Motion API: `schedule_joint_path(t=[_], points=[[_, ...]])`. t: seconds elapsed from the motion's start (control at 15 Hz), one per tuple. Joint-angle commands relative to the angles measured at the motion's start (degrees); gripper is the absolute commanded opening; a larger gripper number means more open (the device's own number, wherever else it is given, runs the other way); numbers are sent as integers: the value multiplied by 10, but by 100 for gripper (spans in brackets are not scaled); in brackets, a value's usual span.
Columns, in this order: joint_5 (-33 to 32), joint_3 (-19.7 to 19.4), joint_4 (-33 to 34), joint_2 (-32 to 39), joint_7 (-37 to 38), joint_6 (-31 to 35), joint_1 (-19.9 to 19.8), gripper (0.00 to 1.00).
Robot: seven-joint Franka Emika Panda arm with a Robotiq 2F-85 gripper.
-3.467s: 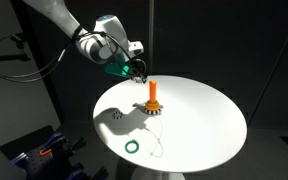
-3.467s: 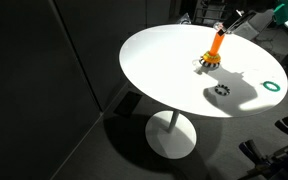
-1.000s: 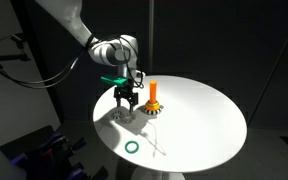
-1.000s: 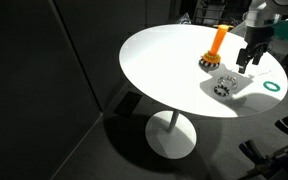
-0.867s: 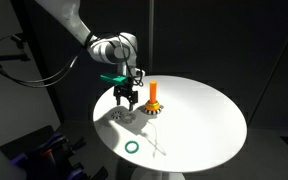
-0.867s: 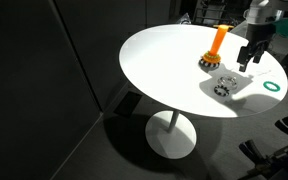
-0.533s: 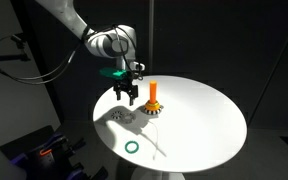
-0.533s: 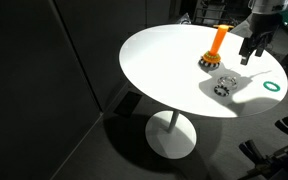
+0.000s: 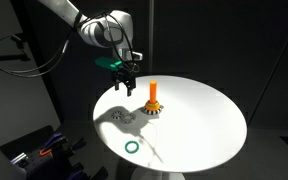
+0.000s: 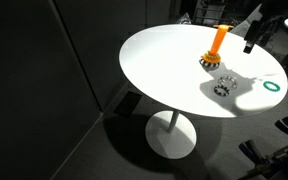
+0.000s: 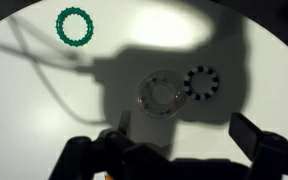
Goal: Remove the clear ring from the orange rod and put it on the table
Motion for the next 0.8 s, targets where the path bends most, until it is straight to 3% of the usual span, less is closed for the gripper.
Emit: schedule_joint_path(t=[0.0,0.27,0.73], points=[[21,7,-28,-48,-23,13,-11,100],[21,6,-32,-73,-18,7,-10,100],[11,7,-19,-58,-6,-1,-8,100]])
